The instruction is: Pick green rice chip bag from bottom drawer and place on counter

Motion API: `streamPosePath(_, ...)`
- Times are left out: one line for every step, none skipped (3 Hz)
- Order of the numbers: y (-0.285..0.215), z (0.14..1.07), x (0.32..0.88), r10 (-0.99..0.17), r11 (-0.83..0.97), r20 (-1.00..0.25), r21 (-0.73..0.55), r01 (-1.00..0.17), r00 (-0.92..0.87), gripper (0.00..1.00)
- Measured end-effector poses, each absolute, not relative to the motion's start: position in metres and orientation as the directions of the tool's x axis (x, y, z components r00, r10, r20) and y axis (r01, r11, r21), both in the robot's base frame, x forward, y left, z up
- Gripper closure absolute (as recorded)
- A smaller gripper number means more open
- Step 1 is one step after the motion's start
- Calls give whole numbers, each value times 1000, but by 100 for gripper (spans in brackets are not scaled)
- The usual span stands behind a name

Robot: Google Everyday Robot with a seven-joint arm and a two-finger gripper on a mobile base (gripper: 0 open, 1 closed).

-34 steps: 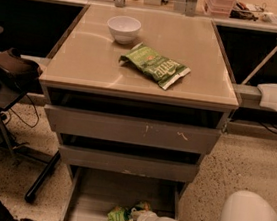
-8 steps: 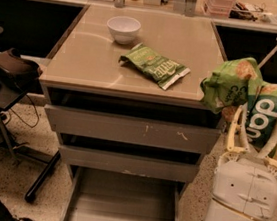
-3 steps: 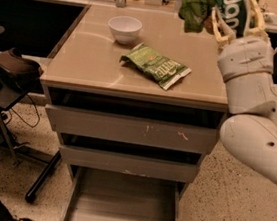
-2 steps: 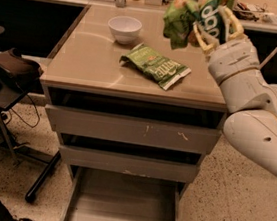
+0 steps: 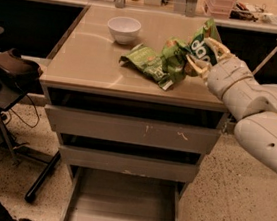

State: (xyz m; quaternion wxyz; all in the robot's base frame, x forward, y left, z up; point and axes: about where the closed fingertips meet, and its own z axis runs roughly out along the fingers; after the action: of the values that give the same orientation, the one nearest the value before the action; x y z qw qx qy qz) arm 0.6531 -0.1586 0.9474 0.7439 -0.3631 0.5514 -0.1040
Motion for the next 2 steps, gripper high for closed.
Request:
streamPosePath(-167,943,671,-577,710,-741,-662,-238,343,100)
streamPosePath(-186,917,725,-645,670,-714,-700,-247,273,100)
